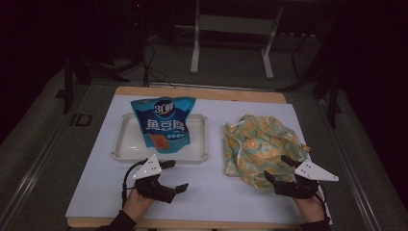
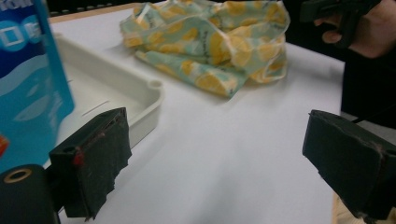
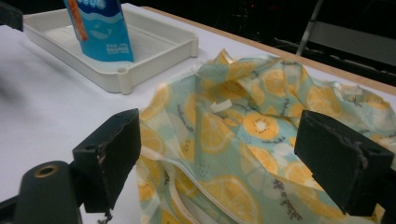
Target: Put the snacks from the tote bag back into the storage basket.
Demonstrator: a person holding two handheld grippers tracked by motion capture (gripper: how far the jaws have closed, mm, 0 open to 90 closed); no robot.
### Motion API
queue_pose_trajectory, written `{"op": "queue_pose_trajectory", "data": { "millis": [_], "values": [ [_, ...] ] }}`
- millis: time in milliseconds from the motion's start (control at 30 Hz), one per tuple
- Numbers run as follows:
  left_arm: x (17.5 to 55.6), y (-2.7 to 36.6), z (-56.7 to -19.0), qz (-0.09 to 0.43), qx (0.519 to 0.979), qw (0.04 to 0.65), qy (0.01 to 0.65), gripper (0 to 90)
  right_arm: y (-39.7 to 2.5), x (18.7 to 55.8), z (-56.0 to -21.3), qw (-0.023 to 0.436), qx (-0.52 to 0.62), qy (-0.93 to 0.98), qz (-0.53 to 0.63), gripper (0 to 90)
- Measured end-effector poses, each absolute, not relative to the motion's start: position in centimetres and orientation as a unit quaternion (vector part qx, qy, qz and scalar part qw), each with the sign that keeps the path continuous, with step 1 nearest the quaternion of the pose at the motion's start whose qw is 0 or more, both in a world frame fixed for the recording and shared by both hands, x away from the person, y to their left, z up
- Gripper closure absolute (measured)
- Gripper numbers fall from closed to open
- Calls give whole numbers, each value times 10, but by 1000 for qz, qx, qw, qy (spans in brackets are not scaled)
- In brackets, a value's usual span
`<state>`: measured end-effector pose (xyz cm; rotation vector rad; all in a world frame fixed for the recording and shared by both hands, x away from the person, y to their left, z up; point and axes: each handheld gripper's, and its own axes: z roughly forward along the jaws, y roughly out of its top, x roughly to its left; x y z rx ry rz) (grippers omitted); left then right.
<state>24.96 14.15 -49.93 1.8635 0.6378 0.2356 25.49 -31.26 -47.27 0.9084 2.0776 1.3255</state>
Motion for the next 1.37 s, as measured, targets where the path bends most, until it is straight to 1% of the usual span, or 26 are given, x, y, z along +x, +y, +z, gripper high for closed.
{"op": "queue_pose_trajectory", "data": {
  "millis": [133,400,1367],
  "values": [
    [249,148,-499,105,778,555,276,84,-315,257,-476,260,337,765,482,147],
    [250,152,-501,115,781,548,275,84,-321,258,-476,269,343,757,488,147],
    [250,159,-501,129,770,556,285,84,-325,260,-480,269,350,749,494,147]
  ]
}}
